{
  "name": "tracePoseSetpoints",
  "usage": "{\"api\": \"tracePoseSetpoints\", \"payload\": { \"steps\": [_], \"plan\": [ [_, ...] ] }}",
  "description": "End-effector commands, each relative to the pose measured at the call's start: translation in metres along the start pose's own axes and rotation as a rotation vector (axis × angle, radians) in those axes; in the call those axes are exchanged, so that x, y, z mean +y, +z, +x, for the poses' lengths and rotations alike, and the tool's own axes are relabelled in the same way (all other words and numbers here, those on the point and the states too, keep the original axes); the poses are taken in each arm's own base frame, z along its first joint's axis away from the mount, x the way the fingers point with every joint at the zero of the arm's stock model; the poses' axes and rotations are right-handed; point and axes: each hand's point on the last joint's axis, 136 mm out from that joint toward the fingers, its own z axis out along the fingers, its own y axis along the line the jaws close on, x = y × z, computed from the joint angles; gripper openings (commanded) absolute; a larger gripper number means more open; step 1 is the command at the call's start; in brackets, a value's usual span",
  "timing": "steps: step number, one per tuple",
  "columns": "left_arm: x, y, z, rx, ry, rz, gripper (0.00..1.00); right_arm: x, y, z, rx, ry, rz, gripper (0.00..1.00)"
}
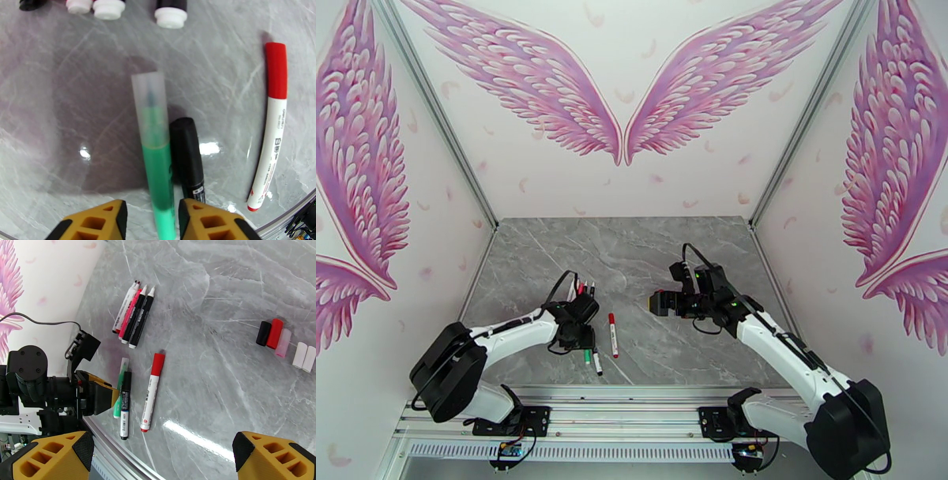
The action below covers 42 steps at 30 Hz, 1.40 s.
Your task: Open the pen caps
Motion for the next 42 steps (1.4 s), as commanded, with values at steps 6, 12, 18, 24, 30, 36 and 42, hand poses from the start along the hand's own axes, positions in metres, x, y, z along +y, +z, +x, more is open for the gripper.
{"api": "tracePoseSetpoints", "payload": {
  "steps": [6, 12, 18, 24, 30, 36, 42],
  "plan": [
    [0.008, 0.009, 0.006, 0.031, -0.008, -0.054, 0.36, 0.005, -0.001, -0.011, -0.017, -0.035, 0.013, 0.99],
    [0.015, 0.011, 0.005, 0.026, -0.005, -0.093, 0.35, 0.004, 0.0, -0.011, -0.014, -0.032, 0.017, 0.99],
    [0.021, 0.017, 0.004, 0.021, 0.005, -0.143, 0.32, 0.003, 0.003, -0.01, -0.014, -0.025, 0.013, 0.99],
    [0.026, 0.022, 0.006, 0.017, 0.033, -0.203, 0.28, 0.003, 0.006, -0.008, -0.009, -0.017, 0.009, 0.99],
    [0.014, 0.011, -0.002, -0.036, 0.055, -0.14, 0.23, 0.006, 0.005, -0.008, -0.018, -0.009, -0.005, 0.99],
    [-0.012, -0.021, -0.019, -0.134, 0.119, 0.024, 0.19, 0.02, 0.006, -0.012, -0.052, 0.061, -0.09, 0.99],
    [-0.039, -0.055, -0.032, -0.223, 0.208, 0.196, 0.19, 0.039, 0.011, -0.019, -0.083, 0.129, -0.167, 0.97]
  ]
}}
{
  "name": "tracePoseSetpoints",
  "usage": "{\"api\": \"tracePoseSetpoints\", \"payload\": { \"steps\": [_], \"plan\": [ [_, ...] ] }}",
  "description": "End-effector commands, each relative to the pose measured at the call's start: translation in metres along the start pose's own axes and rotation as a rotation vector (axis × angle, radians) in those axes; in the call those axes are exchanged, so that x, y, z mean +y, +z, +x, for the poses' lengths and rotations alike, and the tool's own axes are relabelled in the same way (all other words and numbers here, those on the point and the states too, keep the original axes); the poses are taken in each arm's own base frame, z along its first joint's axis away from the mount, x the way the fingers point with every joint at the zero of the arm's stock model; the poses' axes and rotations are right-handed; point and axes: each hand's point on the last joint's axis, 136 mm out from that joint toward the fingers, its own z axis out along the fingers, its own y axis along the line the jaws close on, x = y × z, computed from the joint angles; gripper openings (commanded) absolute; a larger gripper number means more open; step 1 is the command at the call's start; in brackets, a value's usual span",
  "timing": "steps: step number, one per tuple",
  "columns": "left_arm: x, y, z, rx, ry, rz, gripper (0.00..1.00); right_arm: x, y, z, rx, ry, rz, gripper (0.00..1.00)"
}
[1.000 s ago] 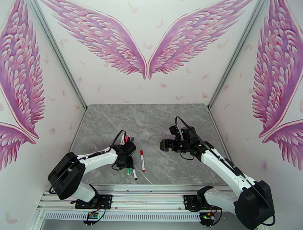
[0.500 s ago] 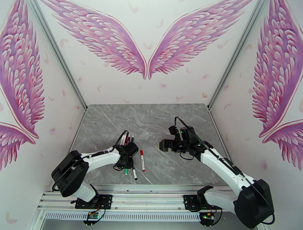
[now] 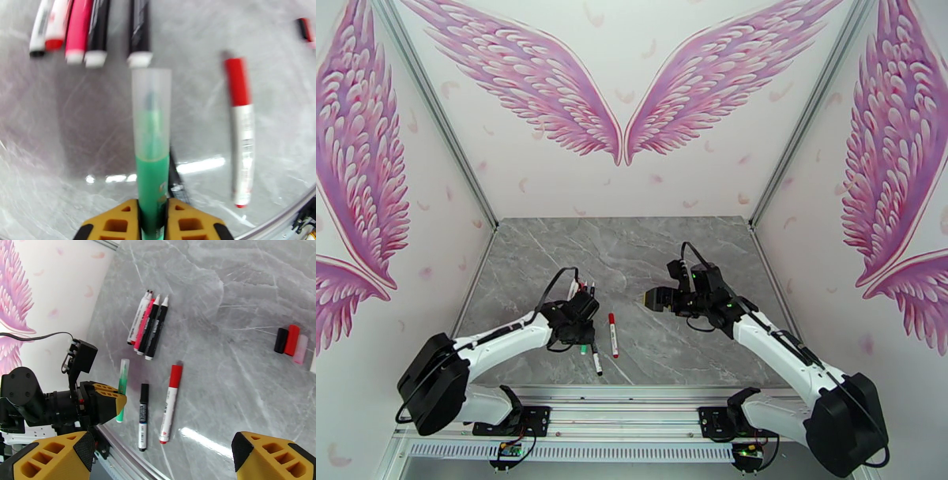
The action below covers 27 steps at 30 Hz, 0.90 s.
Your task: Open the pen caps
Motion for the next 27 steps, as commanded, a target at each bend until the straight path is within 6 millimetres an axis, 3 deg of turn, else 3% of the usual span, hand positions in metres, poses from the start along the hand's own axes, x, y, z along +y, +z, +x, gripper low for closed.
{"api": "tracePoseSetpoints", "payload": {
  "steps": [1, 6, 13, 22, 27],
  "plan": [
    [-0.027, -0.019, -0.015, -0.071, 0.089, 0.16, 0.19, 0.023, 0.002, -0.009, -0.043, 0.042, -0.084, 0.97],
    [-0.077, -0.05, -0.028, -0.142, 0.188, 0.437, 0.19, 0.035, 0.009, -0.017, -0.052, 0.079, -0.105, 0.88],
    [-0.116, -0.07, -0.032, -0.16, 0.272, 0.638, 0.19, 0.045, 0.023, -0.023, -0.037, 0.066, -0.094, 0.74],
    [-0.137, -0.066, -0.031, -0.138, 0.3, 0.692, 0.19, 0.059, 0.038, -0.022, -0.002, 0.042, -0.108, 0.61],
    [-0.139, -0.067, -0.036, -0.169, 0.301, 0.685, 0.17, 0.058, 0.046, -0.016, 0.035, 0.043, -0.103, 0.57]
  ]
}}
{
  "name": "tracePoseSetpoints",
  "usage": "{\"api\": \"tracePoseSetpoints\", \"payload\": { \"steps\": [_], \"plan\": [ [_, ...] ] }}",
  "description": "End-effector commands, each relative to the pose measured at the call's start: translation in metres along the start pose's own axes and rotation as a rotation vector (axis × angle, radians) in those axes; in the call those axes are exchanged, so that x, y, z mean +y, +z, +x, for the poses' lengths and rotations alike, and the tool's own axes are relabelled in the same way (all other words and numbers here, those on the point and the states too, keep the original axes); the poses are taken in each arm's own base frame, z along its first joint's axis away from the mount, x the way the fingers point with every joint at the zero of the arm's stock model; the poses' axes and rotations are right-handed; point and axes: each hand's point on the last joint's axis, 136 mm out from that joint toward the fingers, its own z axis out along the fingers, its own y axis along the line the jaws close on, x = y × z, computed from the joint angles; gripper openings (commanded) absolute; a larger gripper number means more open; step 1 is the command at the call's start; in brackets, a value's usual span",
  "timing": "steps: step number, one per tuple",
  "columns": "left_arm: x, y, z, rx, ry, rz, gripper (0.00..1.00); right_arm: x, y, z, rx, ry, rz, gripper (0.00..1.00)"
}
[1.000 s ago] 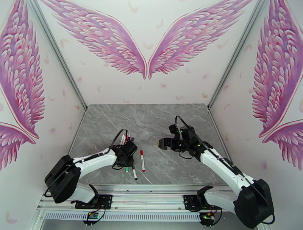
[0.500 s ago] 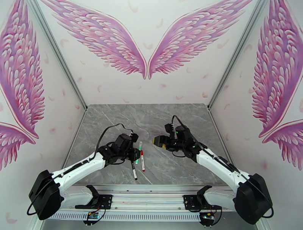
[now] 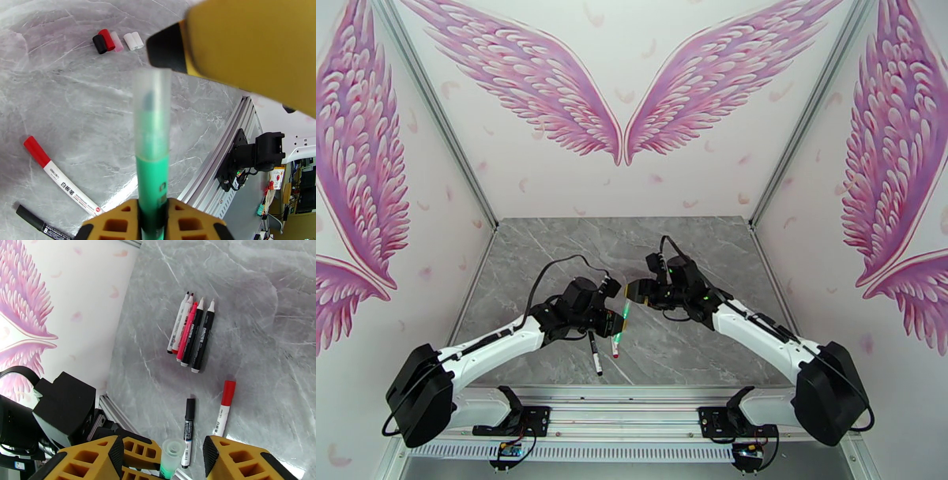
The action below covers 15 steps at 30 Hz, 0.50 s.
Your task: Open the pen caps
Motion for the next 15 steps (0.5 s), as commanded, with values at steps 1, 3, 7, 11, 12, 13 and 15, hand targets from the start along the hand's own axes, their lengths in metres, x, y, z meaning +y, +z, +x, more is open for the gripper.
{"api": "tracePoseSetpoints", "payload": {
  "steps": [1, 3, 7, 11, 12, 13, 15],
  "plan": [
    [-0.016, -0.004, -0.02, -0.059, 0.043, 0.041, 0.17, 0.008, 0.005, -0.003, 0.009, -0.012, -0.011, 0.56],
    [-0.018, -0.003, -0.02, -0.058, 0.047, 0.047, 0.17, 0.008, 0.008, 0.0, 0.029, -0.012, -0.017, 0.54],
    [-0.017, -0.002, -0.019, -0.048, 0.049, 0.044, 0.17, 0.008, 0.011, 0.004, 0.046, -0.016, -0.017, 0.47],
    [-0.017, -0.001, -0.018, -0.046, 0.05, 0.044, 0.17, 0.008, 0.012, 0.006, 0.061, -0.017, -0.016, 0.39],
    [-0.017, -0.001, -0.019, -0.047, 0.05, 0.042, 0.17, 0.009, 0.012, 0.008, 0.068, -0.017, -0.02, 0.38],
    [-0.016, -0.001, -0.019, -0.048, 0.05, 0.042, 0.17, 0.009, 0.013, 0.009, 0.075, -0.015, -0.022, 0.37],
    [-0.017, -0.001, -0.02, -0.051, 0.051, 0.042, 0.17, 0.01, 0.014, 0.011, 0.084, -0.016, -0.025, 0.36]
  ]
}}
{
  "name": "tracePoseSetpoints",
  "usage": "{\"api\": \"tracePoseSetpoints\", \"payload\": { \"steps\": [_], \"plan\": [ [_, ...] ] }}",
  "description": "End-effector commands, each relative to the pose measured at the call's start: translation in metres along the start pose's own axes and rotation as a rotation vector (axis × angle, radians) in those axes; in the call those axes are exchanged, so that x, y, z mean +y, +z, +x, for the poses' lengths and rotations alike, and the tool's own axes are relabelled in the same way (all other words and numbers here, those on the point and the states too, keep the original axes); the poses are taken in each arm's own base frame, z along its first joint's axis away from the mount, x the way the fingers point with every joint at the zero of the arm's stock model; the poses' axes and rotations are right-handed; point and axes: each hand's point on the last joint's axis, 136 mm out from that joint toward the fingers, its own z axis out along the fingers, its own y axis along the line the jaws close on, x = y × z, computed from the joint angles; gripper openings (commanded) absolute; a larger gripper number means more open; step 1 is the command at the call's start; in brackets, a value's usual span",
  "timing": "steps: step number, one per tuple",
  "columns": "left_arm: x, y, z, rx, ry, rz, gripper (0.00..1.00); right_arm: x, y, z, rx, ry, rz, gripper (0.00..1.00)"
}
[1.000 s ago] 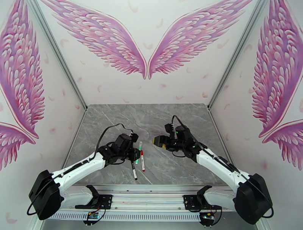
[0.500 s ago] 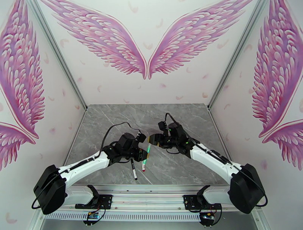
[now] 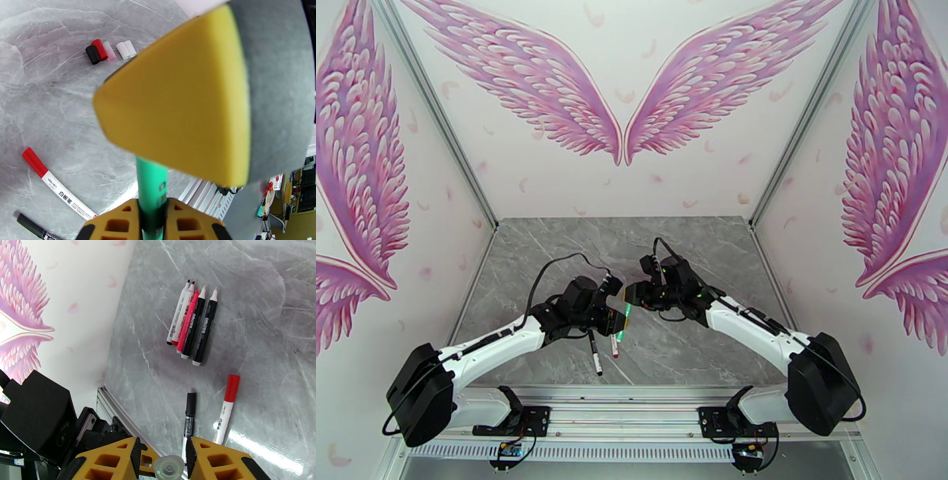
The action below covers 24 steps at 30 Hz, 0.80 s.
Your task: Open the pen caps
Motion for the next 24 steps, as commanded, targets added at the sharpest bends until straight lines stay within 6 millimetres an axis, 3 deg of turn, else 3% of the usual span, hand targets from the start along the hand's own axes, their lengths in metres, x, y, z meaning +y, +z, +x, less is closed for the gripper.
{"api": "tracePoseSetpoints", "payload": {
  "steps": [1, 16, 18, 21, 24],
  "plan": [
    [-0.0109, -0.0013, -0.0129, -0.028, 0.031, 0.025, 0.17, 0.0091, 0.0028, 0.0032, 0.033, -0.012, -0.021, 0.36],
    [-0.0132, -0.0029, -0.0087, -0.017, 0.035, 0.035, 0.16, 0.0073, 0.0034, 0.0027, 0.028, -0.024, 0.008, 0.23],
    [-0.0139, -0.0027, -0.008, -0.015, 0.035, 0.038, 0.16, 0.0077, 0.0033, 0.0013, 0.023, -0.027, 0.009, 0.23],
    [-0.0161, -0.0027, -0.0076, -0.013, 0.039, 0.044, 0.16, 0.0081, 0.0034, -0.0004, 0.018, -0.028, 0.01, 0.32],
    [-0.0159, -0.0022, -0.0072, -0.011, 0.04, 0.043, 0.16, 0.0085, 0.0036, -0.0012, 0.016, -0.028, 0.01, 0.32]
  ]
}}
